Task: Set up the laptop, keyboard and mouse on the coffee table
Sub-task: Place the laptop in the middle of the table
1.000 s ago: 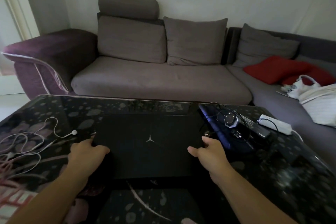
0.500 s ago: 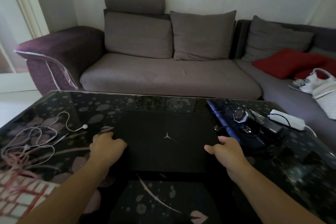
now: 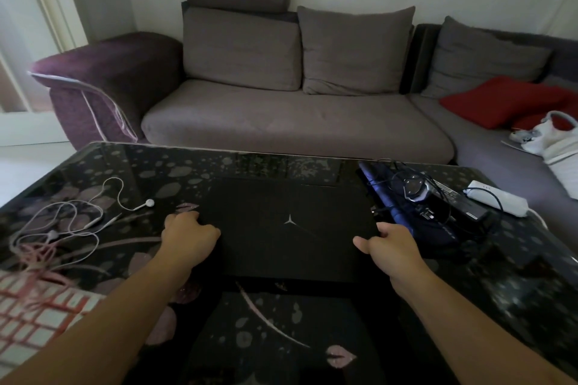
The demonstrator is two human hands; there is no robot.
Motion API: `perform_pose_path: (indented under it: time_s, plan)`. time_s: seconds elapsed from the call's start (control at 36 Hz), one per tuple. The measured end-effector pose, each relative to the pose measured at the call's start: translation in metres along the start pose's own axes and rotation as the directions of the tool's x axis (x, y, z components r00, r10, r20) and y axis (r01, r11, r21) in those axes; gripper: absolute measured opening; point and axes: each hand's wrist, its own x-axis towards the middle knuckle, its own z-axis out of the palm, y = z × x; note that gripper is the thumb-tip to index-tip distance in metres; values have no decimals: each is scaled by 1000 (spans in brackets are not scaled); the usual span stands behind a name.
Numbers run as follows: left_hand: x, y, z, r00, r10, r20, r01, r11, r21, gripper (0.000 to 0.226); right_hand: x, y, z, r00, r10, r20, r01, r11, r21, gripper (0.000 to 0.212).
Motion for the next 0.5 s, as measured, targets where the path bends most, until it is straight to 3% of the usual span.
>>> perform_pose_path:
  time_s: [0.25,0.36,0.5]
  plan:
    - [1,0,-4,999,-14,29,13,999,41,32,-1,-1,2,1000,-25,4,25,1000,0,79]
    - [6,-3,-2,999,-20,26,19,999,42,53,2,0,3,999,-38,10,38,999,12,80]
    - [-5,4,-3,1000,5,14,-4,1000,-14,14,4,3,4,1000,-17,12,17,1000,9,72]
